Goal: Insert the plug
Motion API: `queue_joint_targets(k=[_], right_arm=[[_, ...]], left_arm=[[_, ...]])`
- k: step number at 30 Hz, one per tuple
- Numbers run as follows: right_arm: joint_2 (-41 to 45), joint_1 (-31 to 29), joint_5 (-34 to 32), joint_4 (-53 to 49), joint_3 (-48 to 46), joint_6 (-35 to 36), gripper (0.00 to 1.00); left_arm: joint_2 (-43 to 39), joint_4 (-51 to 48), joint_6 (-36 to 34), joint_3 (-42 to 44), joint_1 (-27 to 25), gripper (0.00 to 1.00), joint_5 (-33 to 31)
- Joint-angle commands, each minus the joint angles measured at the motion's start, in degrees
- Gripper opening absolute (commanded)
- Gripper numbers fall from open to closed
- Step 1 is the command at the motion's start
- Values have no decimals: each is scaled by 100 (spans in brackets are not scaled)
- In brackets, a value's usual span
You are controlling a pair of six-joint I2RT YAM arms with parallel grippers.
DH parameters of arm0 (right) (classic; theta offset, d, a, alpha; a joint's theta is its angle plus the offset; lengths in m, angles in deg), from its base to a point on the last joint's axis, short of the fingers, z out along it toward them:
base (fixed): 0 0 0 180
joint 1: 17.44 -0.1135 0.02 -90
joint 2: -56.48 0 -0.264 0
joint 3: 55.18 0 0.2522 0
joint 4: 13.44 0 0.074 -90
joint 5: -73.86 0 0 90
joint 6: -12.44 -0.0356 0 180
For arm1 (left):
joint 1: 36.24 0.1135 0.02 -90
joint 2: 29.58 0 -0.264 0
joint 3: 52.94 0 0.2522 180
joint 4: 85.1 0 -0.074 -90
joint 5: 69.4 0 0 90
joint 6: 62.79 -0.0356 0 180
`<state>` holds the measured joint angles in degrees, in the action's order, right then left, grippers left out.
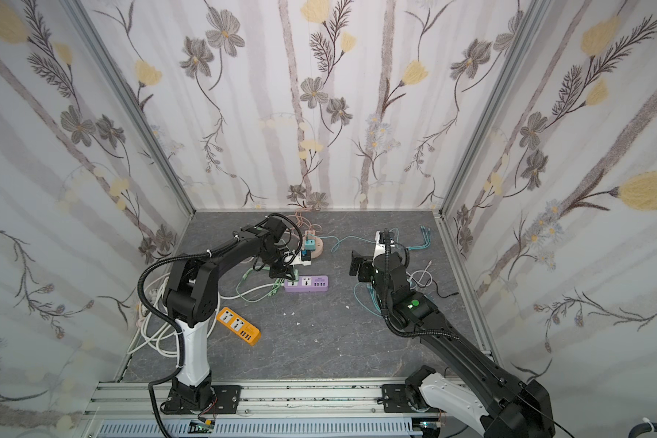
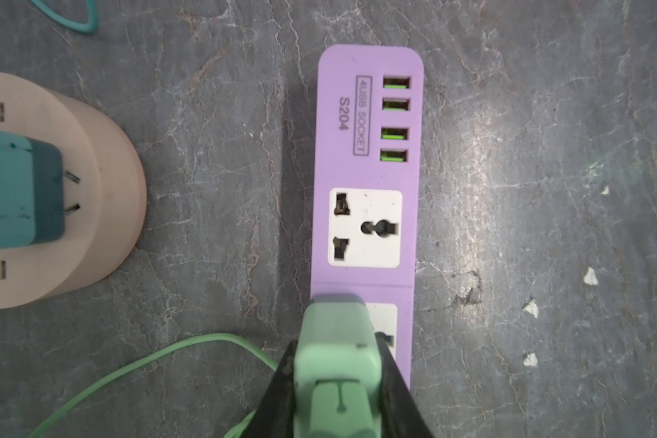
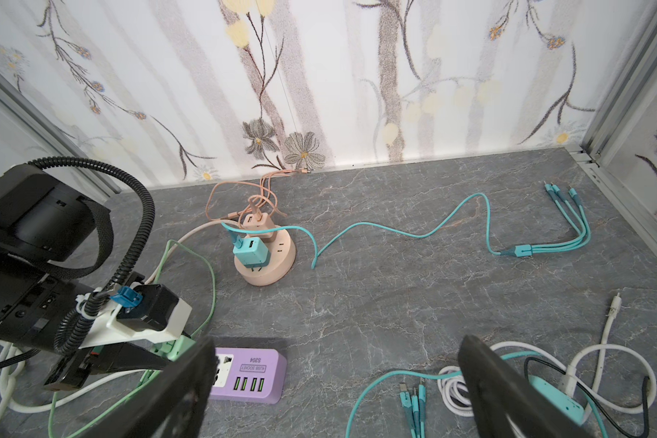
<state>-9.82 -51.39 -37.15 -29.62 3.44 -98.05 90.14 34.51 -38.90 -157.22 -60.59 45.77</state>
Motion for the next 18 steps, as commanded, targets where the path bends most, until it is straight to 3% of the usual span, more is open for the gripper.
queue_joint_targets(k=[1, 3, 5, 6, 7, 8, 13, 18], right_arm=[[36, 3, -103, 158, -40, 2, 99], [30, 6, -122, 115, -48, -32, 99], [13, 17, -208, 27, -42, -150, 100], [4, 24, -269, -40, -44, -258, 99], [3, 51, -265, -103, -41, -333, 99], [12, 92, -214, -178, -43, -416, 99], [130, 332, -225, -468, -209, -1148, 99], [419, 974, 465, -682, -609, -1717, 99]], left_arm=[[82, -71, 94, 344, -25, 0, -762], [-120, -43, 172, 271, -25, 0, -685], [-265, -186, 210, 85, -26, 29, -619], [-343, -150, 340, 16, -25, 36, -634], [-413, -104, 430, -28, -25, 60, -637], [-509, -78, 489, -60, -25, 100, -620], [-1103, 249, 841, 103, -16, 100, -237], [-1983, 1465, 1560, 953, 62, 100, 255]])
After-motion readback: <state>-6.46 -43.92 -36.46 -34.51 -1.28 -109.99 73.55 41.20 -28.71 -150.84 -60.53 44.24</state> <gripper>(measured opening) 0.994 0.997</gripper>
